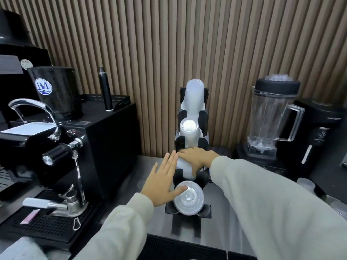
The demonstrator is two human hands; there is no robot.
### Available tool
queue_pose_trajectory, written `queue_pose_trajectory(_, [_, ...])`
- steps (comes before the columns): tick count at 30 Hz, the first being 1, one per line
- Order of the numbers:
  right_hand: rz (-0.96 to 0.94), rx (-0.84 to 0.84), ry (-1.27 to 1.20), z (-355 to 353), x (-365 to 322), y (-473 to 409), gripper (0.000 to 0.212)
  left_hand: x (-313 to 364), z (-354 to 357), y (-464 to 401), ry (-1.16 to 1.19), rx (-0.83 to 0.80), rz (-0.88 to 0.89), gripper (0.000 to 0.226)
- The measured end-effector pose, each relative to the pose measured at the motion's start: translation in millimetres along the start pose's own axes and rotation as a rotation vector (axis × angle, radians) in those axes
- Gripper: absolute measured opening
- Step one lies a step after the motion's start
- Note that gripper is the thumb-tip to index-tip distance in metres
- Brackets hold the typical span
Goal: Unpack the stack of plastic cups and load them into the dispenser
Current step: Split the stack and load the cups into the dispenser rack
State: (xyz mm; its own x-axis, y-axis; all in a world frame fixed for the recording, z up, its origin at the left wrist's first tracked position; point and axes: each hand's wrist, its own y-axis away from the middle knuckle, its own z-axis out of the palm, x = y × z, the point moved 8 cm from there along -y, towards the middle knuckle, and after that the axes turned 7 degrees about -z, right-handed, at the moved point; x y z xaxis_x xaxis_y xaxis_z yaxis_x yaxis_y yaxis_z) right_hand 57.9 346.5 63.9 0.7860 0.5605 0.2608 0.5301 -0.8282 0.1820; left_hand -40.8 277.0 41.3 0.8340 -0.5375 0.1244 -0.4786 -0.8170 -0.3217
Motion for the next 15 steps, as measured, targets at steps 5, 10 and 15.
queue_pose_trajectory(5, [0.011,-0.034,0.231,11,-3,-8,0.107,0,3,-2,0.02,0.003,-0.012,0.097])
queue_pose_trajectory(10, [0.052,-0.024,0.307,0,-10,2,0.108,0,1,0,0.031,-0.015,-0.014,0.098])
queue_pose_trajectory(15, [0.07,0.11,0.227,-22,-15,20,0.096,3,-1,1,0.078,-0.023,-0.014,0.1])
